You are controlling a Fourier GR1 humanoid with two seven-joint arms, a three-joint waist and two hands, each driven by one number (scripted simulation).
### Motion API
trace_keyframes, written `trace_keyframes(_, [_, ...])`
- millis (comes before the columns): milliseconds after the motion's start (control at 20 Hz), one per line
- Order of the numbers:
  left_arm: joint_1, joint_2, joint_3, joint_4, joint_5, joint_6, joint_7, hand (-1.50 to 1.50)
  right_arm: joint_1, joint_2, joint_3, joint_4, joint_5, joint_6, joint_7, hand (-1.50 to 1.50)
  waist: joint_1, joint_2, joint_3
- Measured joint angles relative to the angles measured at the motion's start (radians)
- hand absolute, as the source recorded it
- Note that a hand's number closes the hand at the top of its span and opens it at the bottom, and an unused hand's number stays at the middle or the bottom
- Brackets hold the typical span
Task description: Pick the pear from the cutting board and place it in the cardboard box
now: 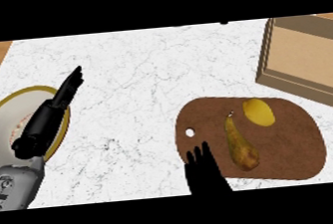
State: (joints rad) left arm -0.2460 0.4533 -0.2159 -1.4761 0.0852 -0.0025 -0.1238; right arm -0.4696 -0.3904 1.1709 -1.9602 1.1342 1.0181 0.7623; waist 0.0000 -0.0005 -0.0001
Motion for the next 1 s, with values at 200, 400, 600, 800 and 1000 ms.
trace_keyframes(200, [0.015,-0.006,0.025,-0.028,-0.014,-0.016,0.016,0.0,-0.015,-0.02,-0.009,0.064,0.048,-0.051,-0.054,-1.5,0.004,0.0,0.0])
trace_keyframes(400, [0.002,-0.016,0.048,-0.033,-0.021,-0.043,0.04,0.0,-0.021,-0.016,-0.022,0.114,0.096,-0.059,-0.089,-1.5,0.003,0.001,0.0])
trace_keyframes(600, [0.013,-0.029,0.068,-0.039,-0.039,-0.061,0.038,0.0,-0.017,-0.032,-0.036,0.138,0.147,-0.08,-0.124,-1.5,0.002,0.0,0.0])
trace_keyframes(800, [0.007,-0.045,0.088,-0.023,-0.057,-0.084,0.03,0.0,-0.01,-0.055,-0.057,0.182,0.187,-0.131,-0.181,-1.5,0.002,0.001,0.0])
trace_keyframes(1000, [0.031,-0.059,0.097,-0.053,-0.077,-0.092,0.042,0.0,0.003,-0.062,-0.087,0.241,0.215,-0.193,-0.244,-1.5,0.003,0.0,0.0])
